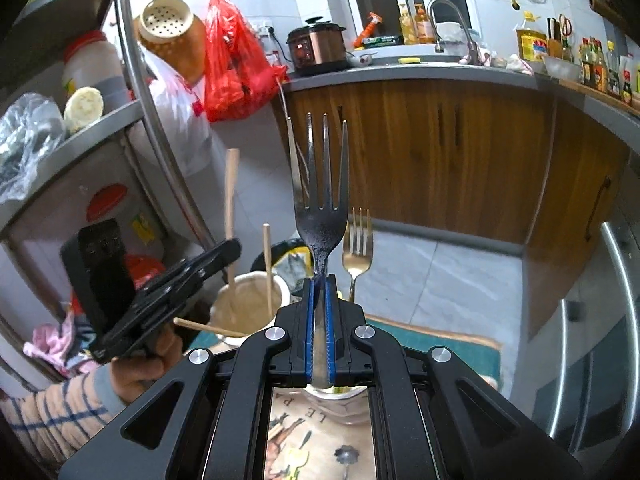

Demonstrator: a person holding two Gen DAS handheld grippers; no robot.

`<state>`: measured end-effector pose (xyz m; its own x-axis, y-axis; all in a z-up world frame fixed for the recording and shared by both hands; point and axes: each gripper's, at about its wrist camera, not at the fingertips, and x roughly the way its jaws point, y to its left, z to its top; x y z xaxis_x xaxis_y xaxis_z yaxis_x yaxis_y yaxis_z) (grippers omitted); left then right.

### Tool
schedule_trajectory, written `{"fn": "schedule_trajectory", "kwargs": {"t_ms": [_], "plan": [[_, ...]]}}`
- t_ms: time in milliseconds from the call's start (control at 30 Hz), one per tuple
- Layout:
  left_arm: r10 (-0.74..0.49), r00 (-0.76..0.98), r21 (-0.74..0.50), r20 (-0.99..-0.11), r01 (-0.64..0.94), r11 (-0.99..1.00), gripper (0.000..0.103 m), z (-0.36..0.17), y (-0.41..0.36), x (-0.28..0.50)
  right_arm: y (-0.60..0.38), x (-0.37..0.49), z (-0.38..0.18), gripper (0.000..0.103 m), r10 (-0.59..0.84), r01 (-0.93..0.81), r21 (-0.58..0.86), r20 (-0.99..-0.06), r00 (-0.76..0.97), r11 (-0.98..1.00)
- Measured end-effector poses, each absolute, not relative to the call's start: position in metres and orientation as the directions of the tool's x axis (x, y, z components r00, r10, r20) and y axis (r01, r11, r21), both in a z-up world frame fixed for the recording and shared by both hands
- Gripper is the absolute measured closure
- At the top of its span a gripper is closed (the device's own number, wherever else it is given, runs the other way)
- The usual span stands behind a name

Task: Organize utensils
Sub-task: 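Carry the chopstick in the left tool while the right tool carries the fork over the holder, then drop the chopstick into the larger pot while the right tool drops the fork into the smaller pot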

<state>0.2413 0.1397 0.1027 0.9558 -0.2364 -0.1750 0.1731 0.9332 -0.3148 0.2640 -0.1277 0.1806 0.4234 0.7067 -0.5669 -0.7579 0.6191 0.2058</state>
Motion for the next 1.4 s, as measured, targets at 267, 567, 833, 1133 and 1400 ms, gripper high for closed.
{"fn": "schedule_trajectory", "kwargs": {"t_ms": [267,567,833,1133,1400], "plan": [[-0.22,0.946,-0.263,-0.239,0.155,0.952,0.099,0.103,0.136,0.233,-0.112,0.269,0.157,0.097,0.664,-0.746,0.173,-0.61,0.432,0.643],[-0.171,0.944,-0.251,-0.283,0.099,0.963,0.099,0.096,0.137,0.237,-0.101,0.277,0.122,0.097,0.61,-0.733,0.153,-0.677,0.411,0.663],[-0.149,0.94,-0.242,-0.306,0.074,0.967,0.097,0.095,0.14,0.241,-0.097,0.283,0.101,0.097,0.575,-0.718,0.144,-0.712,0.402,0.681],[-0.117,0.956,-0.187,-0.268,0.068,0.98,0.034,0.116,0.14,0.232,-0.1,0.287,0.097,0.091,0.564,-0.704,0.146,-0.717,0.409,0.695],[-0.072,0.967,-0.214,-0.243,0.019,0.977,0.03,0.122,0.16,0.203,-0.125,0.267,0.112,0.084,0.583,-0.703,0.142,-0.683,0.44,0.696]]}}
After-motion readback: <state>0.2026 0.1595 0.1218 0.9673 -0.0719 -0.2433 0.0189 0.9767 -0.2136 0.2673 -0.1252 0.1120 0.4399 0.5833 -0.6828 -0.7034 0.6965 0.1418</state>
